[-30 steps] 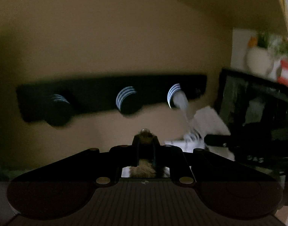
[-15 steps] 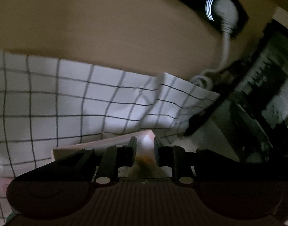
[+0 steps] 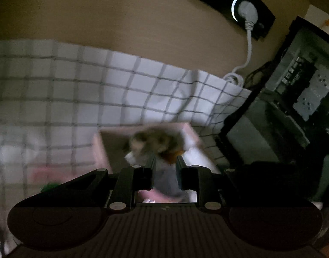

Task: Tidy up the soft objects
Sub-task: 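Open both tools over the pink box, releasing tissue and fur pom, then move both open tools back toward the items beside the clear jar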

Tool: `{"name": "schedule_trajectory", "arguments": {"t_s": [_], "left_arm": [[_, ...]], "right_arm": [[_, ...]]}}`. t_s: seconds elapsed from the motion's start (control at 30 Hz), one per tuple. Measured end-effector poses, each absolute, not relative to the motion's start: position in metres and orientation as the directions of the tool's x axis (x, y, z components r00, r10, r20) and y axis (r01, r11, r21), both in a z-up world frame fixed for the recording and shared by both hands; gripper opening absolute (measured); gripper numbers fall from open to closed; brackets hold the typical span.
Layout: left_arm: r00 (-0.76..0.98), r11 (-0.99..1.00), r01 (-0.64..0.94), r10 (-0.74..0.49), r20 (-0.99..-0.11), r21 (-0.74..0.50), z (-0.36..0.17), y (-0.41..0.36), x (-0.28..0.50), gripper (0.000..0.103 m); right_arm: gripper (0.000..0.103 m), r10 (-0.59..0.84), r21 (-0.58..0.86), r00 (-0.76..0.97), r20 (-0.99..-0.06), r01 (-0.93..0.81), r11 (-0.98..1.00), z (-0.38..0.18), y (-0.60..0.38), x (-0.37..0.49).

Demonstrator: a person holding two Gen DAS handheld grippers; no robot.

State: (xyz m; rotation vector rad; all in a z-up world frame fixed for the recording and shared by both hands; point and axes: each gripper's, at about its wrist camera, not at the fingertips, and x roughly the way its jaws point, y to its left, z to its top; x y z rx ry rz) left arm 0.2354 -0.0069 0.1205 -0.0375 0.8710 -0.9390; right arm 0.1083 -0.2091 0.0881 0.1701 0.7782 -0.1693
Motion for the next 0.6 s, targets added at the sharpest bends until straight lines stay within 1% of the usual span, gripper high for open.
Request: {"name": "schedule_trajectory", "arguments": {"t_s": [0.1,0.2,0.27,0.33,0.4,0.47,0.53,0.6], "left_arm": [[0.346,0.674,0.63,-0.688,-0.638,-0.386,0.118,0.031,0.219,0.022],[0.418,0.752,0.542,-0.629,-0.655,-0.376,0.119,0.078,0.209,0.022],[0.492,0.812,0.477,-0.563,-0.664,-0.336,0.127,0.115,0.206,0.022],[0.572,0.862,0.406,-0.499,-0.651,-0.304,0.138,0.153,0.204,0.022],[0.645,0.902,0.328,-0.43,-0.631,-0.28,0.151,0.189,0.202,0.022],[0.714,0.942,0.238,-0.335,-0.615,-0.237,0.161,0.222,0.197,0.022],[0.746,0.964,0.153,-0.257,-0.614,-0.217,0.168,0.247,0.193,0.022],[0.75,0.971,0.118,-0.225,-0.622,-0.209,0.17,0.267,0.188,0.022]], "right_arm": [[0.056,-0.114,0.057,0.731,-0.673,0.205,0.977,0.098,-0.202,0.095],[0.055,-0.12,0.065,0.725,-0.678,0.221,0.973,0.098,-0.198,0.09],[0.055,-0.139,0.063,0.707,-0.693,0.252,0.966,0.097,-0.194,0.089],[0.055,-0.13,0.082,0.716,-0.686,0.254,0.964,0.107,-0.187,0.085],[0.055,-0.114,0.104,0.751,-0.651,0.237,0.966,0.121,-0.175,0.083],[0.055,-0.095,0.116,0.787,-0.61,0.207,0.971,0.132,-0.16,0.084],[0.055,-0.063,0.126,0.809,-0.584,0.167,0.978,0.138,-0.141,0.091],[0.055,-0.01,0.138,0.811,-0.585,0.112,0.984,0.138,-0.116,0.103]]}}
